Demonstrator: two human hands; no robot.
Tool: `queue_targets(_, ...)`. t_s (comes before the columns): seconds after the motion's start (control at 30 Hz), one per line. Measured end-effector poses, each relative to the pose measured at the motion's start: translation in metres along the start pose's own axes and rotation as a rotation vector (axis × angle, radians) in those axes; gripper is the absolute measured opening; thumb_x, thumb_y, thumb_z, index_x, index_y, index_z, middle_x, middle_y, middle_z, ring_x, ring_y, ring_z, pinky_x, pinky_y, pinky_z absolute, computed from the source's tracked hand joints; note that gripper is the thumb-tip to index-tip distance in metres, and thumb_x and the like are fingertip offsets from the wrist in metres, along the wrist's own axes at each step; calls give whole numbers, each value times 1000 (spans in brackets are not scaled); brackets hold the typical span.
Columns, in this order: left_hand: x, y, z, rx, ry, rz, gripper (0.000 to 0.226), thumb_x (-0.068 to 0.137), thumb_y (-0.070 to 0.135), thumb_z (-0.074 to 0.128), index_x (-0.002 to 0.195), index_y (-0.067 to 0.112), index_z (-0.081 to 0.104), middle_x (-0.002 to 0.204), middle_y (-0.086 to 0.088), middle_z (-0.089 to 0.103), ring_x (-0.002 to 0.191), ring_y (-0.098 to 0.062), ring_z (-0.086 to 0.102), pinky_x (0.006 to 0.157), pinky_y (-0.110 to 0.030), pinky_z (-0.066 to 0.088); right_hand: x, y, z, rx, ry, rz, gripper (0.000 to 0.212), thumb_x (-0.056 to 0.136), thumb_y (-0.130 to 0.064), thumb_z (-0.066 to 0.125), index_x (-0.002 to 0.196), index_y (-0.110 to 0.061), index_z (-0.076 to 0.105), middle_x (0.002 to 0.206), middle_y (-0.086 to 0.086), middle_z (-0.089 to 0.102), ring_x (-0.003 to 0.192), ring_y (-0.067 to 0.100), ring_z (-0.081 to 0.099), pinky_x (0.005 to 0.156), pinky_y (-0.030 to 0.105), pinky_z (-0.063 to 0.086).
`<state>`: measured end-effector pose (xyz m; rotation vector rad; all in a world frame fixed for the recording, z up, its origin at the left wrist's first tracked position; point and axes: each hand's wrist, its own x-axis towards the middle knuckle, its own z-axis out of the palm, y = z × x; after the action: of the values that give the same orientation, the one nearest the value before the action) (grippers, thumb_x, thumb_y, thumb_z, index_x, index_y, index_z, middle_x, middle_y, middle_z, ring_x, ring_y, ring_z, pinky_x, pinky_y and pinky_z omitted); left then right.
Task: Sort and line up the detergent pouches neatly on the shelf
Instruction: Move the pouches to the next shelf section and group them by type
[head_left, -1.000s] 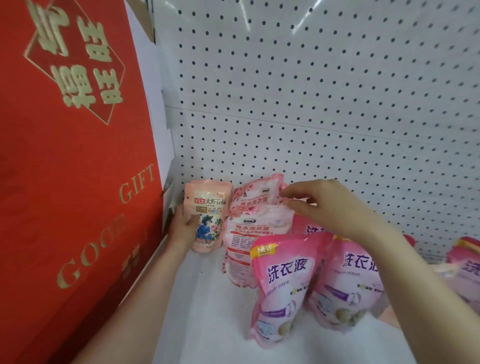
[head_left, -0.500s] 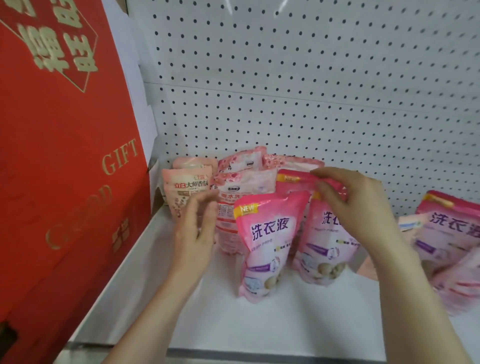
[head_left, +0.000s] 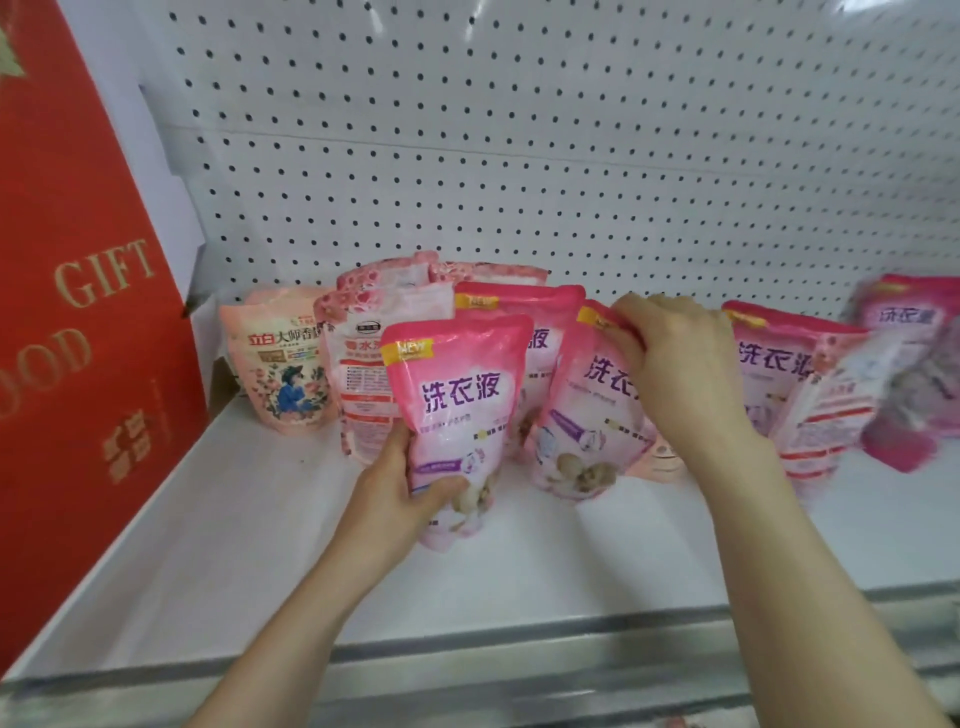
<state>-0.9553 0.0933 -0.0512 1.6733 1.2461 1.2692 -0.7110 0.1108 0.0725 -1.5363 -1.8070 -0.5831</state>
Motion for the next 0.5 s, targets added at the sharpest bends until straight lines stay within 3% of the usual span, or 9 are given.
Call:
queue_targets(0.17, 14, 11, 38, -13, -91, 57, 65, 83, 7, 71, 127, 40, 36, 117, 24, 57, 101, 18, 56, 82, -6, 46, 0, 16, -14, -227, -22, 44, 24, 100, -27, 54, 101, -7, 67, 82, 12, 64, 77, 33, 54, 67, 37, 31)
queue_targets(0.3, 30, 17, 77, 28, -153, 18, 63, 88, 14, 68, 139, 25, 33, 124, 7, 60, 113, -12, 61, 97, -29, 49, 1, 33, -15, -372, -68, 146, 10, 95, -10, 56, 92, -7, 65, 81, 9, 61, 74, 28, 47, 61, 33, 28)
queue_targets(0.5, 54, 31, 132, -17, -154, 41, 62, 85, 11, 68, 137, 20, 36, 122, 3, 57, 112, -16, 58, 98, -33, 47, 22, 45, -4, -429, -94, 243, 14, 83, 7, 61, 77, -5, 57, 70, 6, 45, 68, 25, 40, 53, 31, 25)
